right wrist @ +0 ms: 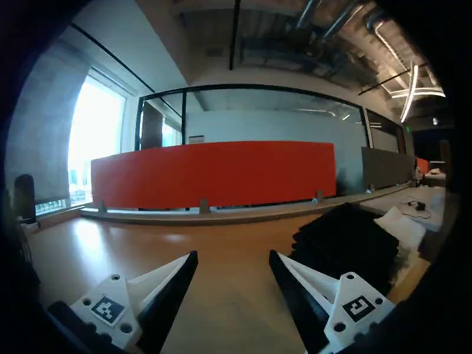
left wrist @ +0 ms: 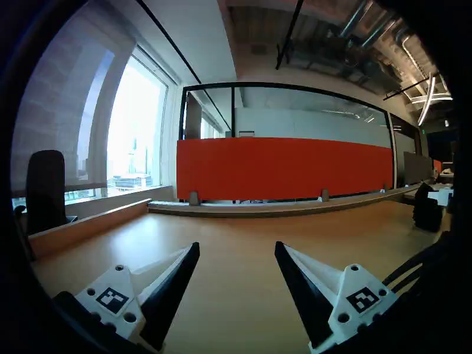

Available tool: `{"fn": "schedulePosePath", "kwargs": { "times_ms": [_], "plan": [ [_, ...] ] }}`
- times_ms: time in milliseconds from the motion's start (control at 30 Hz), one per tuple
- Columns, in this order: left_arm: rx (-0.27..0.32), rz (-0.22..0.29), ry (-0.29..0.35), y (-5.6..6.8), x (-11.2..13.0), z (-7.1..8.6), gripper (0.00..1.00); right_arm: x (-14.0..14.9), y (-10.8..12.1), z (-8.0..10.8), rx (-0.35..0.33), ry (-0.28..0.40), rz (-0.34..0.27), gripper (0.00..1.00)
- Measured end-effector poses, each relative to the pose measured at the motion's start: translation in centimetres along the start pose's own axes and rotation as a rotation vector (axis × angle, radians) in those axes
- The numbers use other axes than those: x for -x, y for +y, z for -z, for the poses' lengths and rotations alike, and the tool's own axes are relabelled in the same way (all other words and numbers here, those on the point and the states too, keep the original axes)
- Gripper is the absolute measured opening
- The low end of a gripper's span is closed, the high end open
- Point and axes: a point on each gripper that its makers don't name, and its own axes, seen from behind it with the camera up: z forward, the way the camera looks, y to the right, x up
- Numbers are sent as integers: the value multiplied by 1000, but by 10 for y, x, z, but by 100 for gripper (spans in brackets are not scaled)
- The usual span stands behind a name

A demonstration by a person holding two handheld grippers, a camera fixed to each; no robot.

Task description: Fold towel

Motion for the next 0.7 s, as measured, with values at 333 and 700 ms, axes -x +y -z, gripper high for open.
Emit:
{"fn": "schedulePosePath", "kwargs": {
  "times_ms": [333, 700],
  "plan": [
    [0, 0, 0, 0, 0, 0, 94, 6, -5, -1, -11, 4, 12, 94],
    [0, 0, 0, 0, 0, 0, 94, 8, -15, 1, -28, 5, 5, 94]
  ]
}}
